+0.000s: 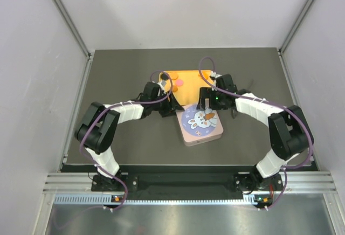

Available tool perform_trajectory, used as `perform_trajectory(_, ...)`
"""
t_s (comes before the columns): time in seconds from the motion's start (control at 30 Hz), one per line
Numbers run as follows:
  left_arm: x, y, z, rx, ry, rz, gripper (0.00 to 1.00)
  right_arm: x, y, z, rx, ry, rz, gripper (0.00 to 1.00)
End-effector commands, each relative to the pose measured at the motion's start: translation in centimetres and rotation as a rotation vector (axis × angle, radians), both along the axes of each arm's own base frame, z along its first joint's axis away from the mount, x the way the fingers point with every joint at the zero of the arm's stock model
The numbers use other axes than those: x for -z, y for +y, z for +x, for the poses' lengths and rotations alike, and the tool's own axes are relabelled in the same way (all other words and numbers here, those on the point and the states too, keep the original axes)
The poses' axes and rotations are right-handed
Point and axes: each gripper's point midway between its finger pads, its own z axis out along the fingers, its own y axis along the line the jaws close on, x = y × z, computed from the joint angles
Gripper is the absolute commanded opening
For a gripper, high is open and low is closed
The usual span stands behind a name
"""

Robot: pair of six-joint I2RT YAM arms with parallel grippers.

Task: Pack the cookies

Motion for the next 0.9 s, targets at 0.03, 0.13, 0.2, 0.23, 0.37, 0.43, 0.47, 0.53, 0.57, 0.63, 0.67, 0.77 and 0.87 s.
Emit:
perform_trajectory(0.03,1.7,0.0,-0.3,-0.016,0.006,0.001,0.56,0.9,1.6,-0.5,-0.066,0.024,-0.005,0.96)
perform_trajectory(0.13,2.2,0.1,-1.1,-0.021,0.018,0.002,0.49,1.2,1.7,-0.7,-0.069,0.034,-0.007,0.95)
perform_trajectory(0.2,2.6,0.3,-1.7,-0.020,0.033,0.016,0.49,1.5,1.8,-0.9,-0.073,0.047,0.006,0.94)
perform_trajectory(0.23,2.8,0.4,-2.0,-0.018,0.039,0.021,0.49,1.4,2.0,-1.1,-0.070,0.054,0.022,0.94)
perform_trajectory(0.37,2.8,0.8,-2.4,0.000,0.038,0.061,0.51,0.8,4.0,-3.7,-0.114,0.072,0.121,0.93)
perform_trajectory(0.43,3.1,1.3,-2.6,0.000,0.055,0.104,0.53,0.6,4.8,-4.8,-0.132,0.072,0.148,0.92)
perform_trajectory(0.47,2.7,1.3,-2.1,0.010,0.038,0.117,0.53,0.6,5.3,-6.2,-0.137,0.091,0.170,0.91)
perform_trajectory(0.53,2.6,1.5,-1.9,0.016,0.054,0.159,0.55,0.1,6.3,-6.9,-0.150,0.079,0.226,0.90)
perform_trajectory(0.57,2.9,1.7,-1.9,0.027,0.053,0.177,0.56,0.0,7.1,-8.0,-0.162,0.089,0.270,0.87)
perform_trajectory(0.63,2.7,1.6,-1.4,0.034,0.050,0.191,0.56,0.1,7.7,-9.3,-0.169,0.111,0.307,0.87)
perform_trajectory(0.67,3.0,1.7,-1.6,0.042,0.063,0.209,0.57,-0.3,8.2,-10.0,-0.187,0.109,0.322,0.84)
perform_trajectory(0.77,3.3,1.6,-1.5,0.062,0.071,0.226,0.58,-1.0,9.2,-11.5,-0.208,0.109,0.372,0.81)
perform_trajectory(0.87,3.4,1.4,-1.7,0.081,0.077,0.232,0.59,-1.2,9.1,-11.9,-0.198,0.106,0.396,0.77)
